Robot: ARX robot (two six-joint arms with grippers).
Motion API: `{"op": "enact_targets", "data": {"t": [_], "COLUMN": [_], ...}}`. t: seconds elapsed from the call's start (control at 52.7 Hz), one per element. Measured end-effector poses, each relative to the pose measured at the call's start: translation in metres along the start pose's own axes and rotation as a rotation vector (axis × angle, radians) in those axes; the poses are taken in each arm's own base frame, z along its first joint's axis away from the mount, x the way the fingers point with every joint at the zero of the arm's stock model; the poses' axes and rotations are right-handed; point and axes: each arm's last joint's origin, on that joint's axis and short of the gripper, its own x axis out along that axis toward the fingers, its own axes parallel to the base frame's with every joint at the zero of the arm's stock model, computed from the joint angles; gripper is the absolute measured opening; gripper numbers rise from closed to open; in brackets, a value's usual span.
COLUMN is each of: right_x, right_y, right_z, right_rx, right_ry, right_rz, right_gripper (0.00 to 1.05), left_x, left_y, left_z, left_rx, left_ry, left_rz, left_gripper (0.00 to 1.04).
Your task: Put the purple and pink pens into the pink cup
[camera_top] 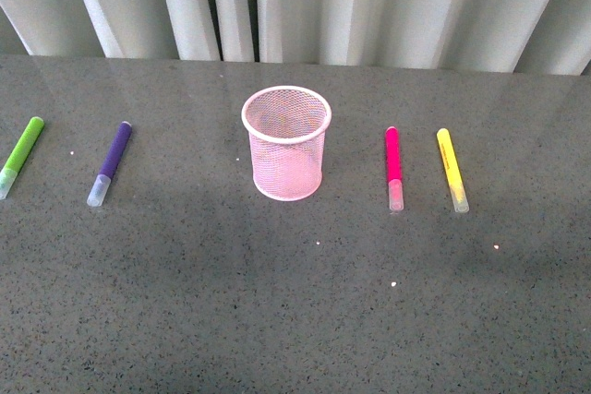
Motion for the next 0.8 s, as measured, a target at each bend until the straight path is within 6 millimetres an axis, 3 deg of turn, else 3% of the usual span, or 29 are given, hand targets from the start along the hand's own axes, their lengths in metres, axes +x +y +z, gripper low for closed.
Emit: {"op": "enact_targets", "data": {"t": [0.797], "right_x": [0.0], "right_y": [0.0], "right_z": [0.0], "right_rx": [0.0], "right_ry": [0.0], "right_rz": [0.0], "right_gripper": [0.98], "left_x": [0.0], "left_y": [0.0], "left_z": [0.0], "left_rx": [0.0], "left_ry": [0.0], "left_rz": [0.0], "left_gripper": [0.98]}}
